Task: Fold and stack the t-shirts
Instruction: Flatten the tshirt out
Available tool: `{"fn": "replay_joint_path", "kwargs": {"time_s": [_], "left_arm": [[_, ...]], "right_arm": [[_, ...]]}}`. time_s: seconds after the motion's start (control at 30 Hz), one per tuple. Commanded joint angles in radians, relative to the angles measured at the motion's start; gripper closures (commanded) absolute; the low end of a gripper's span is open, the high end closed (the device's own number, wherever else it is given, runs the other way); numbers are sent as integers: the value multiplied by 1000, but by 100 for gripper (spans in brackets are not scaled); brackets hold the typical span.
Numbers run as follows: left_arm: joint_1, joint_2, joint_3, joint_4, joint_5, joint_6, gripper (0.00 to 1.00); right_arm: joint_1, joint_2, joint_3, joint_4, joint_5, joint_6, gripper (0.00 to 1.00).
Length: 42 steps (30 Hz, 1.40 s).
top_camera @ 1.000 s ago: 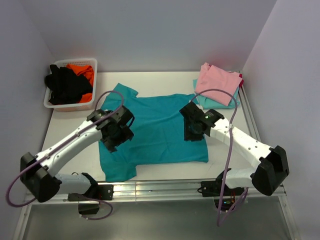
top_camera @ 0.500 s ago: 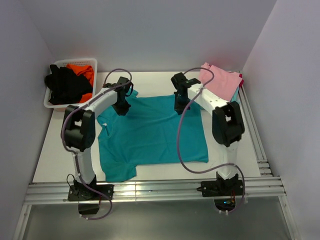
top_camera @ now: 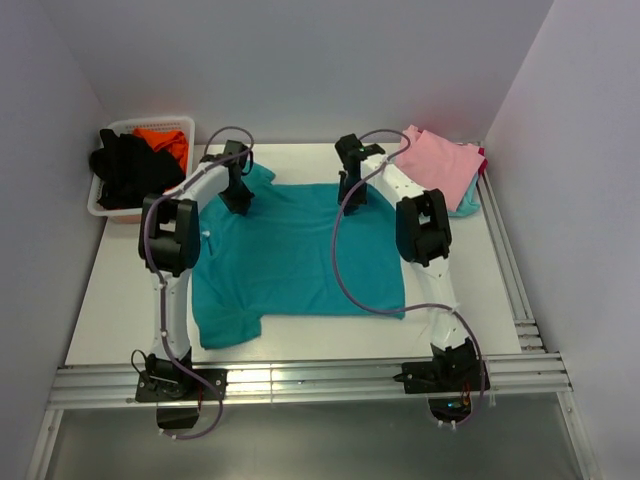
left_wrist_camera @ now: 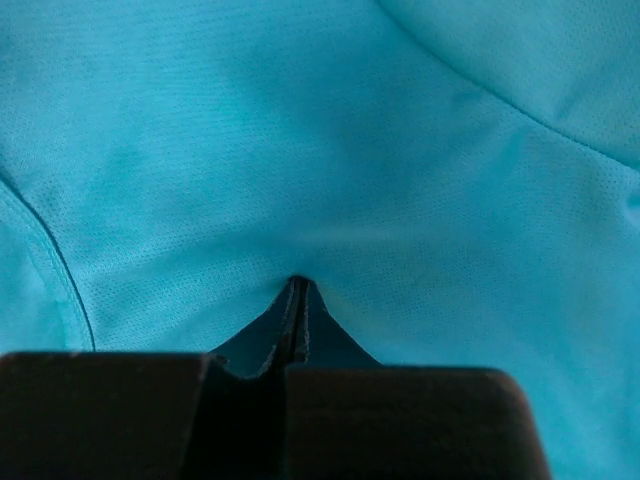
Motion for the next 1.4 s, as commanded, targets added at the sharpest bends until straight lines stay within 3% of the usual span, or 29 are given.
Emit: {"fn": "replay_joint_path", "kwargs": {"time_s": [0.0,0.1,0.33,0.4,0.43,0.53,0.67,0.73,0.77,0.87,0.9,0.93,0.97,1.07,1.2,1.37], "left_arm": [[43,135,65,32,21,60,100],[59,224,203,12,39,86,100],[76,207,245,67,99,74,100],[76,192,249,70,107,60,99],[76,174,260,67,110,54,99],[77,147,297,44,115,31,97],[77,91,350,-29,86,8,90],[77,20,349,-42,52,7,83],[77,-10,335,-45,41,7,68],[79,-147,228,-36,10,8,41],[80,-215,152,-36,3,8,39],[80,-250,107,-33,3,8,38],[80,-285,61,-28,-2,10,37],[80,-423,-137,9,4,5,41],[79,-585,-359,18,10,-24,46],[80,-696,-499,-8,-5,-19,50]], "right_arm": [[-27,101,153,-32,-37,3,100],[-53,129,190,-6,-71,13,100],[-87,143,244,61,-181,-3,100],[-95,134,250,75,-204,0,85],[-98,129,254,78,-218,1,63],[-101,109,293,75,-229,9,39],[-103,-1,281,58,-241,12,38],[-101,-84,210,75,-240,26,39],[-98,-187,102,89,-234,26,39],[-83,-390,-171,161,-218,30,42],[-80,-430,-240,179,-221,33,47],[-76,-464,-361,204,-228,46,67],[-75,-512,-418,213,-235,52,77],[-73,-559,-604,241,-244,63,97],[-70,-567,-740,288,-254,59,100],[-72,-531,-773,318,-226,29,100]]}}
